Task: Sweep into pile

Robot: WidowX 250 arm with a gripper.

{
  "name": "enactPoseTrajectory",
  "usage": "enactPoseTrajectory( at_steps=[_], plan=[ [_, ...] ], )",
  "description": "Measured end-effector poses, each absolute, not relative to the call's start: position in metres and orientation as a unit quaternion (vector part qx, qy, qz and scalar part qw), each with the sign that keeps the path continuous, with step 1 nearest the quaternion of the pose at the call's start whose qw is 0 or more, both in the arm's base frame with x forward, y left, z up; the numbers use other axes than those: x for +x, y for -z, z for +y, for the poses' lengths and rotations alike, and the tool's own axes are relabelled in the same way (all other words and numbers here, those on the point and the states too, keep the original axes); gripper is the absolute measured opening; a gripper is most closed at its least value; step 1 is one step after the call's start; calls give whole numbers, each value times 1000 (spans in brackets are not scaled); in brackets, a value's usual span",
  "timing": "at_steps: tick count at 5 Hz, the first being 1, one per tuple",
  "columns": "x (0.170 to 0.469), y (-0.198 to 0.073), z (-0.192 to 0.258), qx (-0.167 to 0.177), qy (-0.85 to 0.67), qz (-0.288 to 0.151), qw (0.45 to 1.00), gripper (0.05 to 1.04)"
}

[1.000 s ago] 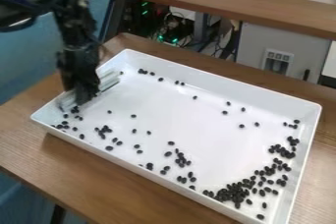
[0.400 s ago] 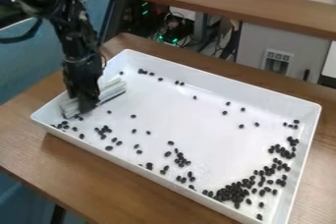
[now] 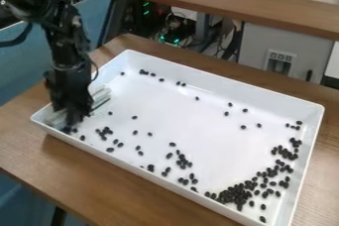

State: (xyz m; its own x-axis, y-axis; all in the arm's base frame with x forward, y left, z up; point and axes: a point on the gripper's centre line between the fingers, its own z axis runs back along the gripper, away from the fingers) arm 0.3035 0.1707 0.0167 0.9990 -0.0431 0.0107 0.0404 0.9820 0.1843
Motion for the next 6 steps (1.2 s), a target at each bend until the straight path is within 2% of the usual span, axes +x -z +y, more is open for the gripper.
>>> enactPoseTrajectory(
  at_steps=[2,3,5,6],
  plan=[
    [314,-11,128,61,-56,-53,995,382],
    [321,-12,99,58,-89,-61,992,382],
    [329,-14,24,39,-63,-33,997,382],
    [341,-13,-3,12,-56,-41,998,382]
  ],
)
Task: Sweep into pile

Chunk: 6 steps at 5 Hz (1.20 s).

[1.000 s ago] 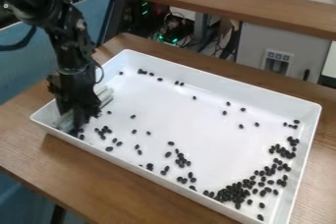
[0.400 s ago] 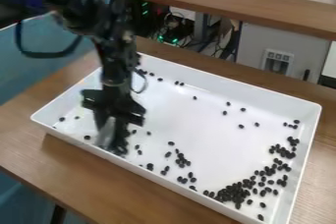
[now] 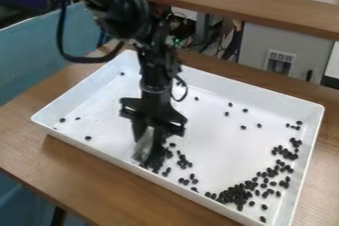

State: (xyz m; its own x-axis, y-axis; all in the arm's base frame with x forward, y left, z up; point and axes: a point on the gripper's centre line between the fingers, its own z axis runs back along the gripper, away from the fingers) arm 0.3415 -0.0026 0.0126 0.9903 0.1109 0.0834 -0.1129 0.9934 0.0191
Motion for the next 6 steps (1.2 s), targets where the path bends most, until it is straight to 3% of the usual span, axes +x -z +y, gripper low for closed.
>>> enactPoseTrajectory(
  at_steps=[4,5,6],
  plan=[
    [363,-13,-112,-32,-42,-32,998,382],
    [363,-17,-116,-45,-41,-33,998,382],
    [358,-24,-105,-35,-24,-31,999,382]
  ],
)
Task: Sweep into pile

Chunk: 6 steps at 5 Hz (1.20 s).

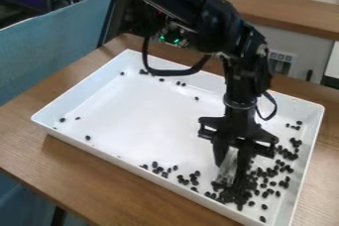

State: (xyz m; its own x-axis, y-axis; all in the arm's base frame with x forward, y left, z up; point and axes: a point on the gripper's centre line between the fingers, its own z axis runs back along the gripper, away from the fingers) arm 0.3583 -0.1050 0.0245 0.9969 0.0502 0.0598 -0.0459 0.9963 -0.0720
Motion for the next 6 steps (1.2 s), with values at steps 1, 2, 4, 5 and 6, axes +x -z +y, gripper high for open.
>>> enactPoseTrajectory(
  at_steps=[1,2,4,5,6],
  plan=[
    [365,-52,-69,5,-18,-59,998,382],
    [369,-73,-17,12,-50,-87,995,382],
    [358,-55,60,62,3,-97,993,382],
    [343,-43,94,47,23,-88,995,382],
    [327,-30,107,61,23,-78,995,382]
  ],
)
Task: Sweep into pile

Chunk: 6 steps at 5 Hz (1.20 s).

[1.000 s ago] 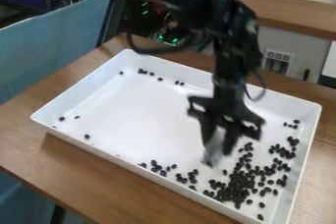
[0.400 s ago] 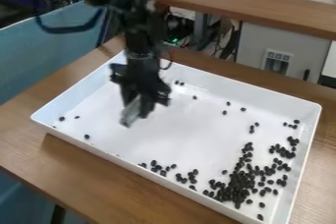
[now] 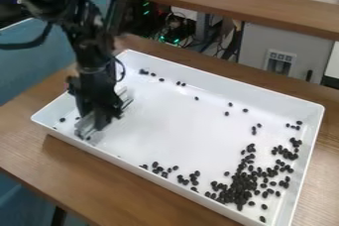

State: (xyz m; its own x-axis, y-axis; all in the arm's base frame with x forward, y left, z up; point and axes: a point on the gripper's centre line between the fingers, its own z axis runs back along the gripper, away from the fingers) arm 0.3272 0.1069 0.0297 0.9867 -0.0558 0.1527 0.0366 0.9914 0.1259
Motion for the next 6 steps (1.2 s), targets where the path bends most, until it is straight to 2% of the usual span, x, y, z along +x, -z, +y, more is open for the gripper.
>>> enactPoseTrajectory(
  at_steps=[2,4,5,6],
  plan=[
    [322,-16,71,66,28,-89,993,382],
    [318,-14,5,39,76,-99,991,382],
    [310,-14,-26,41,101,-113,988,382],
    [307,-18,-62,16,119,-119,986,382]
  ],
)
